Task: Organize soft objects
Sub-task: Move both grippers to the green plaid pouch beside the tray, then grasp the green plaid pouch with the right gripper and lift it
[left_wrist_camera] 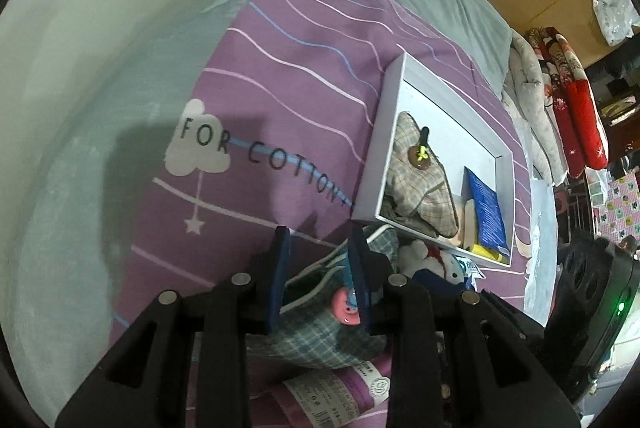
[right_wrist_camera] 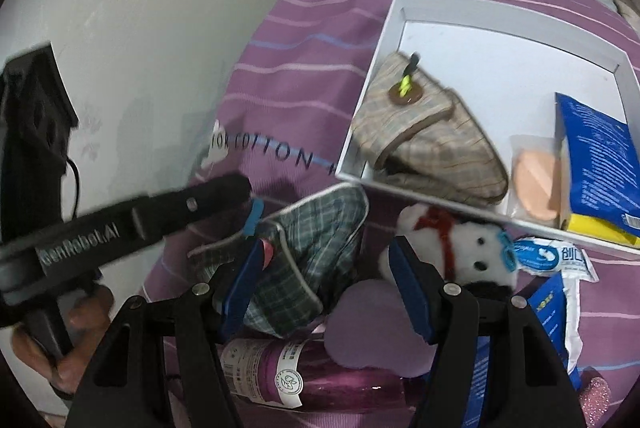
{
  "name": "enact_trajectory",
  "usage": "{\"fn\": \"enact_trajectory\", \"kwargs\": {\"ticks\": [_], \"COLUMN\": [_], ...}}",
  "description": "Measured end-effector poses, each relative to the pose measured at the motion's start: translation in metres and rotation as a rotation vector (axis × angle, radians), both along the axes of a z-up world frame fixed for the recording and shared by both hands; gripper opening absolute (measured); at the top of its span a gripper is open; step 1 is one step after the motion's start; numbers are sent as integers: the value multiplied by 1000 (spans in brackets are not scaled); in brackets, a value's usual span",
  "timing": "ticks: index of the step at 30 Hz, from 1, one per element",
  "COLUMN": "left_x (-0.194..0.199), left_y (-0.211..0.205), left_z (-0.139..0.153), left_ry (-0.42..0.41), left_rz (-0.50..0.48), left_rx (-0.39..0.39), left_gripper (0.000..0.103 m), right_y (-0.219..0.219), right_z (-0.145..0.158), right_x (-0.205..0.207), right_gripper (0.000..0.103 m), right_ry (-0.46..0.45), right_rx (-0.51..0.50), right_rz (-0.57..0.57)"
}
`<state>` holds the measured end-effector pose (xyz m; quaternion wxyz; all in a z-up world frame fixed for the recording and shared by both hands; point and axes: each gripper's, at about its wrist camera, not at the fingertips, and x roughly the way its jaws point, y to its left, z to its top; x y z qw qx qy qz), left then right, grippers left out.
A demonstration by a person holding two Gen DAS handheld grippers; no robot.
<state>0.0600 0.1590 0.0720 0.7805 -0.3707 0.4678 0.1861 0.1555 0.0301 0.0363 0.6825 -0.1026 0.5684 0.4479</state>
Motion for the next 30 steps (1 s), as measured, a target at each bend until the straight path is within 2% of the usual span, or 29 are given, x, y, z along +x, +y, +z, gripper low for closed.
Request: {"fn": "enact_trajectory", "kwargs": {"ticks": [8, 12, 18, 24, 26, 30], "left_x": [-6, -5, -5, -9, -12, -16], "left_y": [8, 8, 6, 8, 10, 14], "left_z": [-4, -5, -6, -5, -5, -5], "left_ry": [25, 32, 80, 118, 120, 118], "left_rz": [35, 25, 16, 36, 50, 70], "left_rx": [4, 8, 39, 64, 61, 51], "left_gripper": [31, 31, 31, 31, 32, 33], "right_y": [4, 10, 23, 36, 37, 31], "right_z": [-6, -7, -14, -18, -19, -20], "right_x": [-17, -30, -41, -42, -41, -42], "right_gripper": [66, 80, 81, 81, 79, 52], "right_ry": [0, -31, -106, -134, -129, -56], "right_rx": [-59, -70, -121, -103, -94, -18], "right_rz": [91, 131, 143, 129, 132, 136]}}
